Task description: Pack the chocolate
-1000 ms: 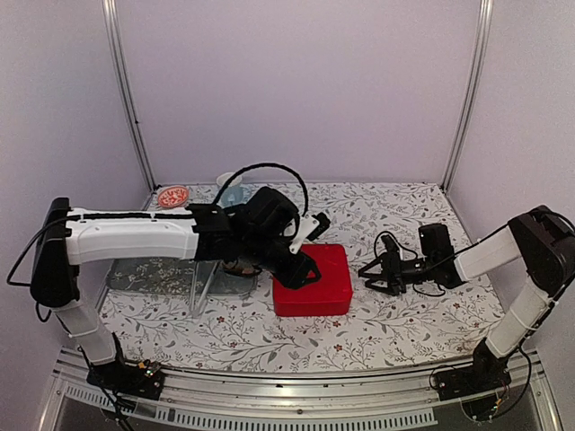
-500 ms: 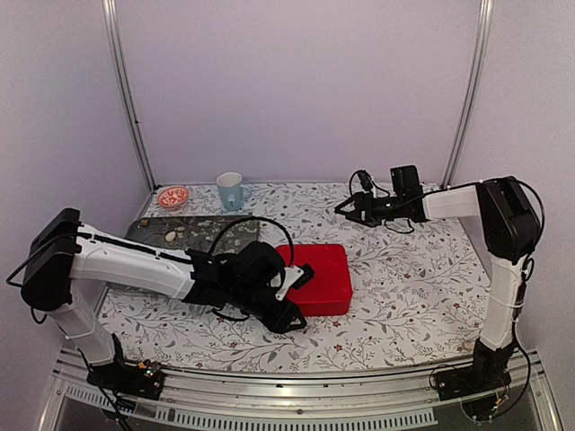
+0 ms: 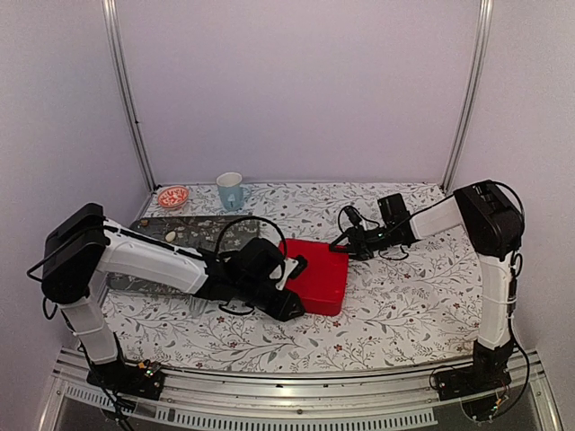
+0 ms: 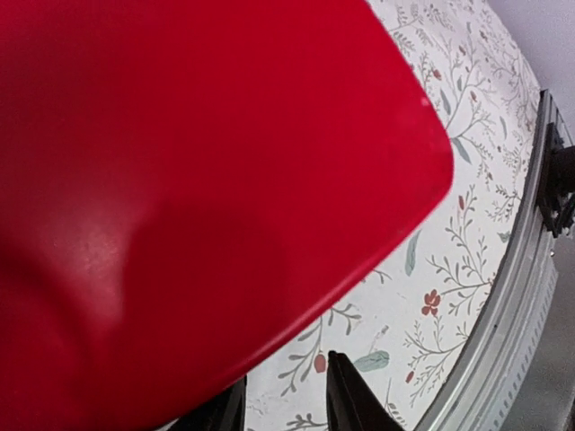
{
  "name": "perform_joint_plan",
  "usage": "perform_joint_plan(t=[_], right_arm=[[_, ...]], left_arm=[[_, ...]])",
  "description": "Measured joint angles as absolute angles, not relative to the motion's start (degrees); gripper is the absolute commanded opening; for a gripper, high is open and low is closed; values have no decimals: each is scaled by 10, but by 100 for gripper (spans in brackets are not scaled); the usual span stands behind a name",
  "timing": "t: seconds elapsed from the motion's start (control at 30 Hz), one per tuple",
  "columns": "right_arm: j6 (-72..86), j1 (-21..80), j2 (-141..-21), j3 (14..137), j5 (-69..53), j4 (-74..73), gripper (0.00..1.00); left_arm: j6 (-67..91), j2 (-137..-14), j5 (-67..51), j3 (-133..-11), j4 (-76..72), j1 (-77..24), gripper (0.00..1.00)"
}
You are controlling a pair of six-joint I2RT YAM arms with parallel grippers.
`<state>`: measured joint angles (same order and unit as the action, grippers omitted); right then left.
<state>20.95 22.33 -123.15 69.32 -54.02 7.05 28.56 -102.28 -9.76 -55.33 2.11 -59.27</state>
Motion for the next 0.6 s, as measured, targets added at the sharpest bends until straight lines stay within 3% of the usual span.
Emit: perform_joint_plan(t=[0.2, 0.37, 0.6], right_arm=[[216, 201, -1133, 538, -544, 120, 56], [255, 191, -1061, 419, -535, 187, 59], [331, 238, -1004, 323, -536, 237, 58]], left_arm=[[274, -1034, -85, -568, 43, -534, 34], [250, -1082, -70, -624, 79, -487, 37], [218, -1104, -63, -684, 90, -442, 38]])
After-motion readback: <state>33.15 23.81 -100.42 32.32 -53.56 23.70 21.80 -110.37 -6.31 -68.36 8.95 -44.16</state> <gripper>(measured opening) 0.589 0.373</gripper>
